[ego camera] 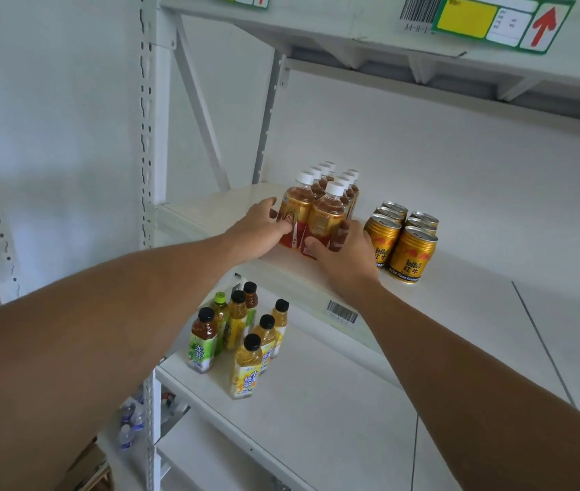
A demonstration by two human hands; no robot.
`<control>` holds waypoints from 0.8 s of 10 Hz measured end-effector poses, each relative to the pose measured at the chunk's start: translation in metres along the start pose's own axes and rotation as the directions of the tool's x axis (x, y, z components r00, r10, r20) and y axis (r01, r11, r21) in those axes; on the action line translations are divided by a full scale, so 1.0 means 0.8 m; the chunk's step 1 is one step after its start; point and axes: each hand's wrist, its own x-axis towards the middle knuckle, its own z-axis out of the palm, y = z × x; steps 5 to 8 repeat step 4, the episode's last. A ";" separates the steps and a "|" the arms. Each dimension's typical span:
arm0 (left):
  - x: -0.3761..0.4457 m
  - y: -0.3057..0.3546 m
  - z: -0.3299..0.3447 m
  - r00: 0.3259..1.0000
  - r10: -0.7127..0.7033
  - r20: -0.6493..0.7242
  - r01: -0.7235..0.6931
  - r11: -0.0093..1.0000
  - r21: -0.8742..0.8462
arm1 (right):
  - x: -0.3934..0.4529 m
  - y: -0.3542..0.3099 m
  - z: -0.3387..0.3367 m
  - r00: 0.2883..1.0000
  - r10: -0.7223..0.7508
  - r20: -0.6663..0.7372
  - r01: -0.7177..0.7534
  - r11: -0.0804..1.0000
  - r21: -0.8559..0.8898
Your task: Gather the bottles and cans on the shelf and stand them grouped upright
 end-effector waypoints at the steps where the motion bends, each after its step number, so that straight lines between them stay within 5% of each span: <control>1: -0.011 -0.008 0.002 0.994 0.090 -0.070 -0.080 0.989 0.125 | -0.005 -0.002 0.000 0.996 -0.037 -0.079 0.029 0.994 -0.103; 2: -0.022 -0.016 -0.005 0.990 0.125 -0.070 -0.102 0.957 0.272 | -0.014 0.000 -0.014 0.999 -0.017 -0.043 0.009 0.984 -0.178; 4: -0.072 -0.017 -0.027 0.990 0.122 -0.071 -0.051 0.777 0.627 | -0.040 0.024 -0.078 0.957 -0.146 0.249 0.237 0.889 -0.392; 8: -0.072 -0.017 -0.027 0.990 0.122 -0.071 -0.051 0.777 0.627 | -0.040 0.024 -0.078 0.957 -0.146 0.249 0.237 0.889 -0.392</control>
